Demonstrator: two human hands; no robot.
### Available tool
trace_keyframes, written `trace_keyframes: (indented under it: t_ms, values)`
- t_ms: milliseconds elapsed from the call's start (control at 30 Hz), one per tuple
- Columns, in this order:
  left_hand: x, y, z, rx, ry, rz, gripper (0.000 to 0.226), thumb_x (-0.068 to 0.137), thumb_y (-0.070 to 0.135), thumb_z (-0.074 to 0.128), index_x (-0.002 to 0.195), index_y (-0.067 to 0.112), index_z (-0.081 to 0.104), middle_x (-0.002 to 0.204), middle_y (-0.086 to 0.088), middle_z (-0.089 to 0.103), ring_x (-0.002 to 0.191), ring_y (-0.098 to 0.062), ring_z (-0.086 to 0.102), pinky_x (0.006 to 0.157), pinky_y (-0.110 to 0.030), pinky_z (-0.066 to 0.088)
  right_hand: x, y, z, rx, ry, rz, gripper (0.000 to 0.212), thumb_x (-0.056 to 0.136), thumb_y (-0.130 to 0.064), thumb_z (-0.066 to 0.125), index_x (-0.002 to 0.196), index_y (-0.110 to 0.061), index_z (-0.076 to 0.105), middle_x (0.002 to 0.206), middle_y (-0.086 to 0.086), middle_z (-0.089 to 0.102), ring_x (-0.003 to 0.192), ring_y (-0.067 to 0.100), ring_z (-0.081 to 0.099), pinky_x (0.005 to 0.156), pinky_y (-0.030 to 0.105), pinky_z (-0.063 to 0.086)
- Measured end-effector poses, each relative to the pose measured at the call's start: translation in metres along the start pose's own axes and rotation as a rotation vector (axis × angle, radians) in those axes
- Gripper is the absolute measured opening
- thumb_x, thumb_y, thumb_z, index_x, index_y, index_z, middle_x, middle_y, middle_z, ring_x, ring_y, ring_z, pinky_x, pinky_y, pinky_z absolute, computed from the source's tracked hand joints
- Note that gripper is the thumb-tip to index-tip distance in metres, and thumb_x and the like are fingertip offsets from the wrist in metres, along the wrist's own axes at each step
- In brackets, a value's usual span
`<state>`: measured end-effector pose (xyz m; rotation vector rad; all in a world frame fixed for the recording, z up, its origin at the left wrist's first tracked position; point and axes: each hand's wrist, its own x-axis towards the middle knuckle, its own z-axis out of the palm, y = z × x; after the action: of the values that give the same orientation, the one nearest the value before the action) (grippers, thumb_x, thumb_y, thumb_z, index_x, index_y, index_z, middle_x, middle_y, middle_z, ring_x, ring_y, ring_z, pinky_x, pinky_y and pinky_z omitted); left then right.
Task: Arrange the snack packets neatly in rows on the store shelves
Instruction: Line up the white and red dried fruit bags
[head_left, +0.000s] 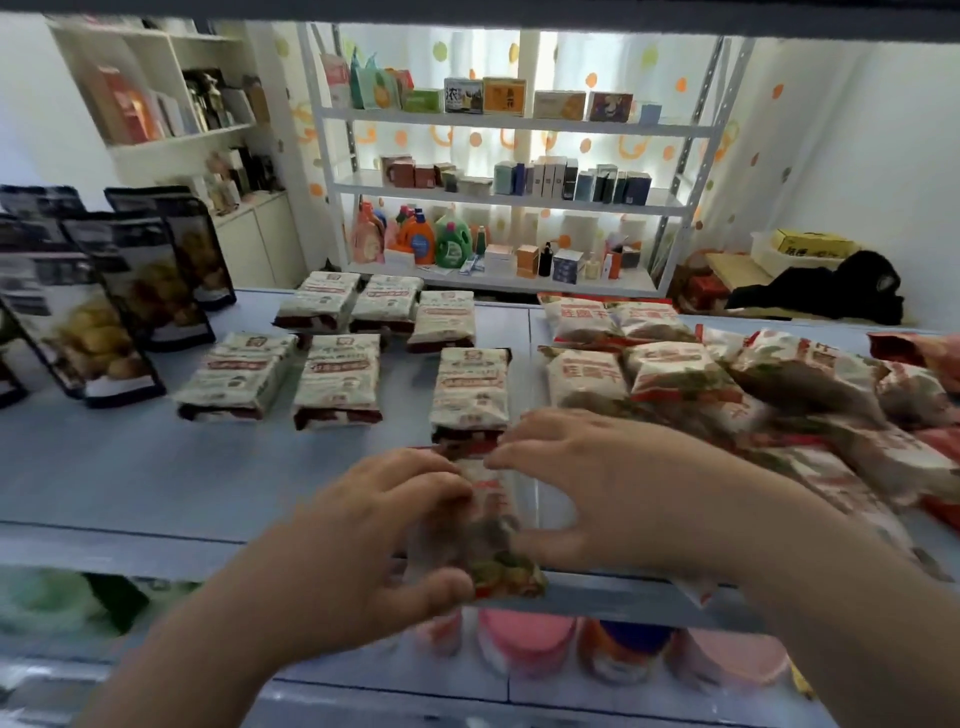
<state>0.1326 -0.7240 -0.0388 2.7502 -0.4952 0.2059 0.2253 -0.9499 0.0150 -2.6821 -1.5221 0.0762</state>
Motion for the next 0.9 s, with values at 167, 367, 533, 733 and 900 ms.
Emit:
trace_keyframes:
  t_ms: [167,367,533,733,900]
  values:
    - [-0.011,0.005,0.016,0.098,0.1,0.05,0.074,0.074,0.078,0.053,0.128,0.029,0.047,0.141,0.011,0.046,0.126,-0.011,0.046,0.098,-0.022,0.036,-0.003,-0.025,0.015,0.133,-0.01,0.066,0.055,0.085,-0.056,0.037,0.139,-0.045,0.036,0.139,-0.022,0.041,0.115,-0.002,0.047,0.091,0.015,0.038]
    - [-0.024,-0.013,0.018,0.02,0.126,0.048,0.07,0.076,0.075,0.05,0.135,0.038,0.038,0.145,0.022,0.037,0.135,0.0,0.031,0.101,-0.016,0.03,-0.01,-0.047,0.032,0.206,-0.053,0.201,0.081,0.068,-0.091,0.038,0.14,-0.06,0.018,0.147,-0.038,0.011,0.124,-0.003,0.034,0.106,0.03,0.037]
    - [-0.039,-0.038,0.001,-0.139,0.175,-0.006,0.047,0.084,0.074,0.038,0.124,0.049,0.037,0.13,0.034,0.036,0.113,0.011,0.041,0.081,-0.013,0.037,-0.005,-0.067,0.063,0.112,0.146,0.227,0.078,0.065,-0.084,0.053,0.129,-0.052,0.023,0.149,-0.029,0.017,0.131,-0.002,0.029,0.103,0.023,0.035]
    - [-0.02,-0.077,-0.023,0.001,0.303,-0.131,0.044,0.09,0.054,0.049,0.13,0.034,0.049,0.137,0.014,0.041,0.128,-0.007,0.033,0.1,-0.028,0.032,-0.002,-0.081,0.062,0.083,0.267,0.163,0.063,0.083,-0.051,0.046,0.144,-0.045,0.03,0.15,-0.016,0.039,0.131,0.008,0.043,0.101,0.023,0.037]
    - [0.01,-0.078,-0.019,0.144,0.262,-0.115,0.047,0.093,0.04,0.049,0.136,0.023,0.051,0.14,0.0,0.047,0.131,-0.02,0.038,0.108,-0.036,0.031,-0.021,-0.077,0.054,0.163,0.484,0.153,0.06,0.083,-0.032,0.055,0.14,-0.044,0.042,0.144,-0.024,0.045,0.122,0.002,0.052,0.092,0.023,0.049]
